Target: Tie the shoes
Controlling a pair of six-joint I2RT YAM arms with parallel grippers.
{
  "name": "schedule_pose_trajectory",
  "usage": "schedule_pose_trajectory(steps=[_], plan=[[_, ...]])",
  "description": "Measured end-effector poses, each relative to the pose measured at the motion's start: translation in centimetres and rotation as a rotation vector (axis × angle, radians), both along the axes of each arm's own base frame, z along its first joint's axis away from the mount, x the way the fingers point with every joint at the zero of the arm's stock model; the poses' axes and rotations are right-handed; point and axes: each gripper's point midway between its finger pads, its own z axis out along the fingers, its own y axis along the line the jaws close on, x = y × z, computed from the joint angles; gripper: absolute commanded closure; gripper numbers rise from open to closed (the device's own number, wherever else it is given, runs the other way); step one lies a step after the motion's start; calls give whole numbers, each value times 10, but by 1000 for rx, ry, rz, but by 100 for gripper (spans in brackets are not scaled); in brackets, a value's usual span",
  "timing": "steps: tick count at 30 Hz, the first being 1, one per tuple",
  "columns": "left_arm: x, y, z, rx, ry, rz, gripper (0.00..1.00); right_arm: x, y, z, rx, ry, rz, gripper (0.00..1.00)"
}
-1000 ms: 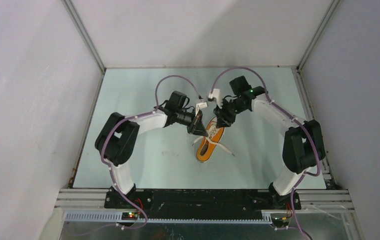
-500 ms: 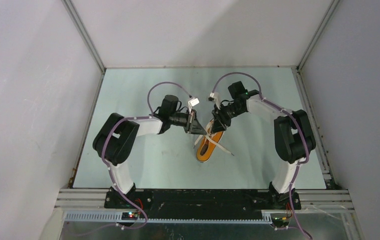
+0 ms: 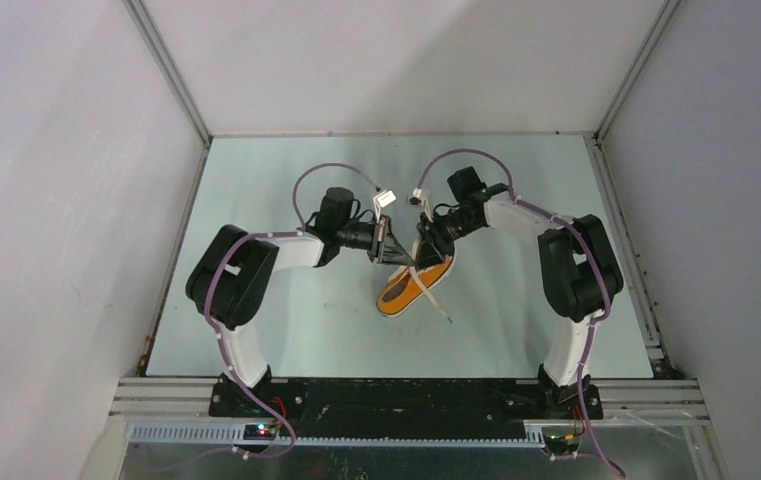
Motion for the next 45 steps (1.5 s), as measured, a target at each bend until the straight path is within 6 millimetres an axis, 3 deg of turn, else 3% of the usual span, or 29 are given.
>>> schedule_pose_trajectory(steps=[3,11,19,25,31,39,45], plan=[[-2,1,-2,3,5,-11,95,2,1,-2,1,4,-6,80],[0,3,-5,35,-19,-39,92,5,4,-6,5,9,-14,100],[1,12,-12,74,-51,-64,86,6,2,-5,13,15,-20,100],[0,16,-14,97,-113,-112,83,4,0,-4,12,31,-21,78],[-4,18,-15,100,-136,-149,83,-2,3,-4,15,28,9,70],[-5,16,-11,83,-117,-147,82,-6,5,-4,24,13,34,68],[1,11,-3,44,-80,-107,79,-5,5,-3,25,12,33,75]])
